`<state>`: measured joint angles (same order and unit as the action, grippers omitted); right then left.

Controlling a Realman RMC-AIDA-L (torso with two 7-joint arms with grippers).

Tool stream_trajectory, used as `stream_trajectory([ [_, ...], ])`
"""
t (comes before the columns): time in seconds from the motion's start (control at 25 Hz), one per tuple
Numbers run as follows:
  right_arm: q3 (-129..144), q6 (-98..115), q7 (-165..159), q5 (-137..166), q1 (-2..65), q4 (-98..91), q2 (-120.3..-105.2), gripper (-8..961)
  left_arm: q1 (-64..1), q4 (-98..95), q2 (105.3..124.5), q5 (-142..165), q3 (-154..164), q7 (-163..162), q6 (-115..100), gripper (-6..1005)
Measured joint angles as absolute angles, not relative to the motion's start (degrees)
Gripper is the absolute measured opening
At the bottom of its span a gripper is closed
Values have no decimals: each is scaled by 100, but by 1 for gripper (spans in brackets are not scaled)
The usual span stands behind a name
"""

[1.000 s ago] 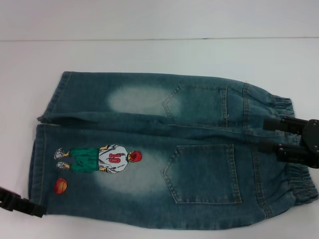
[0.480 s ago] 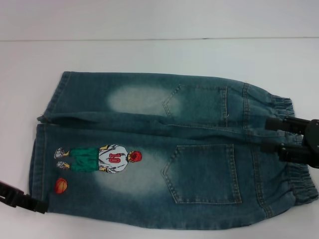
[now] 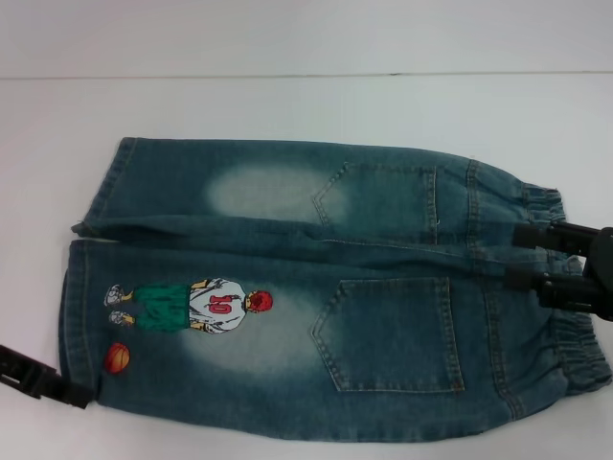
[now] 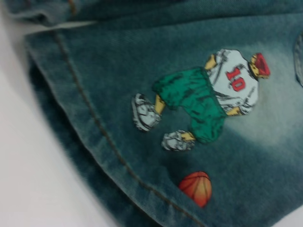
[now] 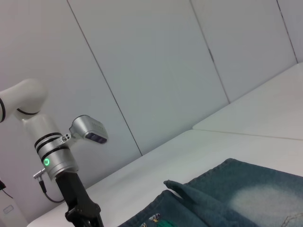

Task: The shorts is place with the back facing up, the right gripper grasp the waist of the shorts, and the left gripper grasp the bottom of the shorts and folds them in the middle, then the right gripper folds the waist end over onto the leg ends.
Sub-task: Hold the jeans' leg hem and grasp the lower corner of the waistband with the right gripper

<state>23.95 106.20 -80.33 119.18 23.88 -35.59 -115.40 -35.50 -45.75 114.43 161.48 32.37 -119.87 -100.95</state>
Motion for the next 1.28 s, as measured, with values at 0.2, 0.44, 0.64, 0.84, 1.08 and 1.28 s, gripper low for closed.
stream_trajectory([
  [0.2, 2390, 10639, -8033, 11918, 2381, -3559, -11540, 800, -3590, -4516, 11408, 16158, 3210, -11999, -10150, 244],
  [0.44, 2381, 10687, -8032, 11918, 2382, -3559, -11532, 800, -3594, -4515, 11397, 16123, 3195, -11986, -10157, 46],
  [0.64, 2381, 10691, -8033, 11918, 2382, -3560, -11531, 799, -3598, -4509, 11397, 16104, 3199, -11953, -10159, 32],
  [0.84, 2376, 10654, -8032, 11918, 2381, -3559, -11531, 799, -3604, -4519, 11399, 16054, 3197, -11923, -10163, 32],
  [1.08, 2269, 10659, -7952, 11918, 2345, -3559, -11531, 799, -3616, -4547, 11397, 15862, 3193, -11879, -10137, 33],
  [1.28, 2239, 10673, -7946, 11918, 2324, -3559, -11531, 799, -3657, -4555, 11387, 15827, 3183, -11861, -10136, 33],
])
